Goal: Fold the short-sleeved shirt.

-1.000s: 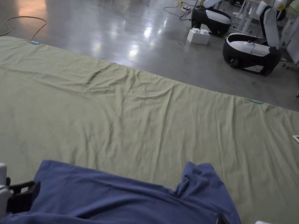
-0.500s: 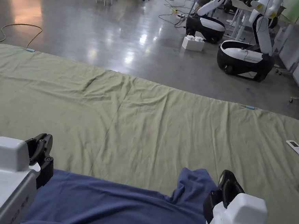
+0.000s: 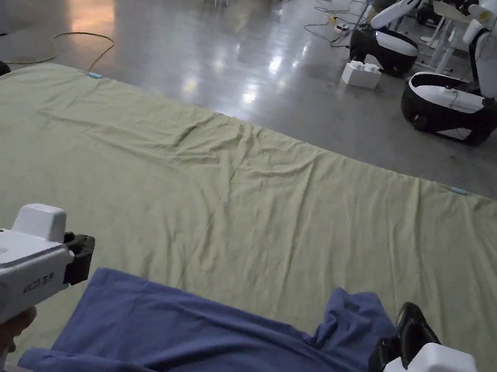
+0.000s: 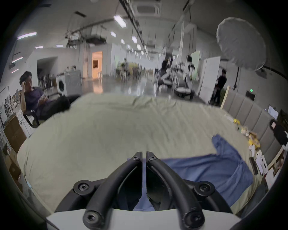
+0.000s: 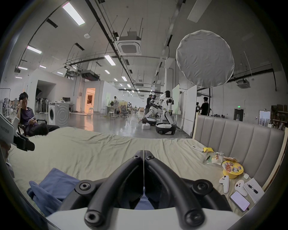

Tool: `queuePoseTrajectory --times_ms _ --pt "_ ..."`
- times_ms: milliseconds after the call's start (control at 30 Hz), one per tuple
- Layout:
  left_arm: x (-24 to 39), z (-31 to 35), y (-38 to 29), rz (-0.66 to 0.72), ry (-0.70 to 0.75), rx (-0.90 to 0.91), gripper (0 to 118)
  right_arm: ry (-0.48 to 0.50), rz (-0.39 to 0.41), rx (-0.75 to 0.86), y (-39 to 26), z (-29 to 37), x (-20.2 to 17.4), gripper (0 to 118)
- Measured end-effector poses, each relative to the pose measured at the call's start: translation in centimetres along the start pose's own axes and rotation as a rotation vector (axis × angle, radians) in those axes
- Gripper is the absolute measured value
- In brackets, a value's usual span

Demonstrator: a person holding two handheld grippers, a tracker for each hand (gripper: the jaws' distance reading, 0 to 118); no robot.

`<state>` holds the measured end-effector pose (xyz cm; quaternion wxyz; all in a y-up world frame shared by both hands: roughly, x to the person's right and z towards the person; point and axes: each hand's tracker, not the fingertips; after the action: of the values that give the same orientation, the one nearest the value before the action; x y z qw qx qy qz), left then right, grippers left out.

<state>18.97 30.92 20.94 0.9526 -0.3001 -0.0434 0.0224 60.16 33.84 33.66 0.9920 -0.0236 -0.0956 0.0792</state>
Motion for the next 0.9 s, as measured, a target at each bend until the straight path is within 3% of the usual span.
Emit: queuePoseTrajectory --times_ms 233,300,367,433,767,833,900 --pt "-1.8 -8.7 0.5 0.027 -0.049 -0.222 5 0.005 0.014 -0.087 -1.8 -1.7 0.2 1" --pt "-1.6 -11.1 0.6 0.013 -0.042 -0.288 24 0.005 0.025 -0.107 -2.3 -2.1 0.2 1" --pt "-1.3 -12.6 0.7 0.014 -0.044 -0.344 56 0.006 0.034 -0.126 -2.8 -2.5 0.3 1" --pt "-1.1 -14.4 0.5 0.046 -0.054 -0.388 66 0.006 0.045 -0.147 -3.5 -2.8 0.4 1" --pt "0.0 -18.6 -1.0 0.005 0.043 -0.453 66 -0.018 0.021 -0.265 -6.4 -4.0 1.8 1" --pt "0.6 -18.3 -1.0 -0.039 0.058 -0.442 60 -0.024 0.016 -0.286 -6.9 -4.3 2.1 1" --pt "0.5 -18.4 -1.2 -0.077 0.038 -0.427 41 -0.026 0.006 -0.308 -7.4 -4.7 2.4 1"
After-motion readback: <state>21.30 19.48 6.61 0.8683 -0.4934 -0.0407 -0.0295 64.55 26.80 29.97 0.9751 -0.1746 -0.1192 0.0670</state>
